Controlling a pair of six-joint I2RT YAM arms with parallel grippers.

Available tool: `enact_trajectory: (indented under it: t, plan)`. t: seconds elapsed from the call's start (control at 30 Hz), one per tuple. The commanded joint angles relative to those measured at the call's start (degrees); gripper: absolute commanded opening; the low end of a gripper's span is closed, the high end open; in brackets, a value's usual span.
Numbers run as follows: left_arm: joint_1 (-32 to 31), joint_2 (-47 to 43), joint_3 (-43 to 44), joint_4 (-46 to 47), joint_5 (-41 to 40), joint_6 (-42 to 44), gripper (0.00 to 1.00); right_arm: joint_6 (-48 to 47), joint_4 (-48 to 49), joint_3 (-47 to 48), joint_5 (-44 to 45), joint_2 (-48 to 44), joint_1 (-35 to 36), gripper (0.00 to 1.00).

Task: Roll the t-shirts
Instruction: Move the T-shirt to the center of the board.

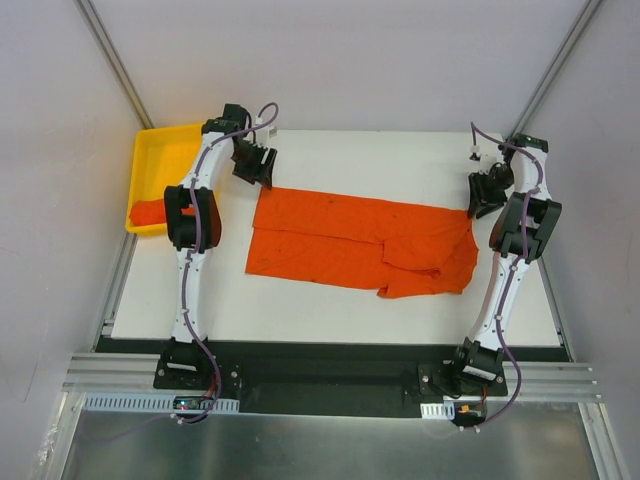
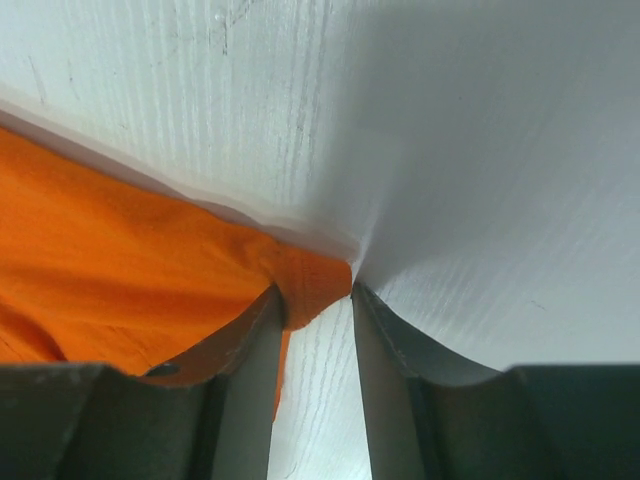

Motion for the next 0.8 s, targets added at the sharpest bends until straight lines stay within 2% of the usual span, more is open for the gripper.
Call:
enact_trajectory:
  t: [0.0, 0.1, 0.27, 0.4, 0.47, 0.67, 0.7, 0.77]
  plan:
    - [0.5, -0.2, 2.3, 0.0, 0.2, -0.4, 0.63, -1.1, 2.5, 1.2, 2.8, 1.6, 0.6, 0.34]
    - [0.6, -0.2, 2.4, 0.3, -0.2, -0.5, 0.63, -2.1, 3.6, 0.4, 5.3, 1.4, 1.7, 0.34]
    - [0.6, 0.0, 2.4, 0.3, -0.5, -1.0, 0.63, -3.2, 5.0, -1.3, 14.9, 2.8, 4.2, 0.36]
    - [0.8, 0.3, 2.4, 0.4, 0.1, -1.2, 0.63, -2.9, 5.4, -1.7, 15.4, 2.6, 4.4, 0.44]
    - [0.8, 0.4, 2.4, 0.4, 0.5, -1.5, 0.63, -3.3, 5.6, -1.6, 14.8, 2.6, 4.4, 0.44]
    - [0.8, 0.2, 2.4, 0.5, 1.3, -2.1, 0.63, -7.9, 5.3, -1.6, 13.6, 2.6, 5.0, 0.19]
    - [0.8, 0.3, 2.4, 0.6, 1.6, -2.1, 0.63, -8.1, 5.2, -1.7, 13.4, 2.5, 5.0, 0.03]
    - [0.8, 0.5, 2.8, 0.8, 2.0, -2.1, 0.63, -7.3, 5.9, -2.3, 13.7, 2.2, 4.7, 0.01]
